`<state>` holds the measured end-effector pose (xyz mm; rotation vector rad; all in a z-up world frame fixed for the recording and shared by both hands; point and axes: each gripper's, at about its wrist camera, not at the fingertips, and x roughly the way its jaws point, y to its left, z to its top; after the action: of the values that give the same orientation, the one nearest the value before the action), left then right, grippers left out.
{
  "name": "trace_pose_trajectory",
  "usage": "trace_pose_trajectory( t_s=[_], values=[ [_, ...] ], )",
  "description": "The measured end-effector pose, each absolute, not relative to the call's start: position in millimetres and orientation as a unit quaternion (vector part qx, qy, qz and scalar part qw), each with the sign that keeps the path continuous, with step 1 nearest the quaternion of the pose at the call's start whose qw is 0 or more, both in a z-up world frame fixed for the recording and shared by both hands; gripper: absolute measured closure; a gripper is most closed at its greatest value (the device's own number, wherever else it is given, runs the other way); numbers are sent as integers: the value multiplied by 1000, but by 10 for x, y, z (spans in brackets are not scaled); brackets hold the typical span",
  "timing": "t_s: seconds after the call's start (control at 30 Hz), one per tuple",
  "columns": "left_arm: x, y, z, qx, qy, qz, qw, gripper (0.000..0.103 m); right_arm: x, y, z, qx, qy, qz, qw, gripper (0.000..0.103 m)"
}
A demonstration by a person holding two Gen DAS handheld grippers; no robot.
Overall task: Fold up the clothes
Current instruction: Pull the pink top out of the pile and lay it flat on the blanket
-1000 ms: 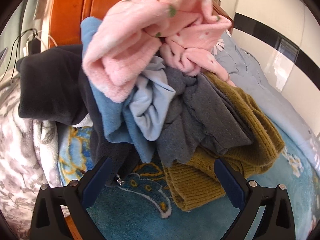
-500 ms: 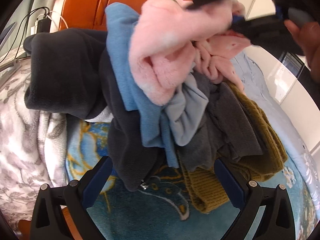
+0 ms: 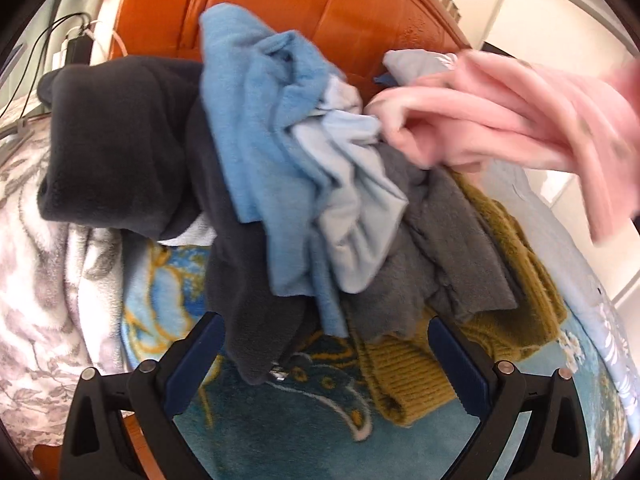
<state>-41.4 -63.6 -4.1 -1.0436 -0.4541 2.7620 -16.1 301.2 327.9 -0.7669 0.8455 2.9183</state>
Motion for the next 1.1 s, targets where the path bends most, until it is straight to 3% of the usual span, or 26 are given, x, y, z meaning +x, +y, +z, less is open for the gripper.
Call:
trace_pose_trajectory(
  t_s=[0.3,0.73,0.87,1.1],
  values=[
    [-220,-194,248,-318,-75,939,107,0,1837,4004,3541,-212,261,928,162,96],
    [216,1299,357,-310,35,938,154,0,4588,5812,1844,-213,415,808,360,96],
    [277,1643,366,-312,41,934,170,0,4856,6166,1652,-239,398,786,407,95],
    [443,1985,345,-311,51,927,202,0,4917,6210,1403,-303,399,773,389,90]
  ],
)
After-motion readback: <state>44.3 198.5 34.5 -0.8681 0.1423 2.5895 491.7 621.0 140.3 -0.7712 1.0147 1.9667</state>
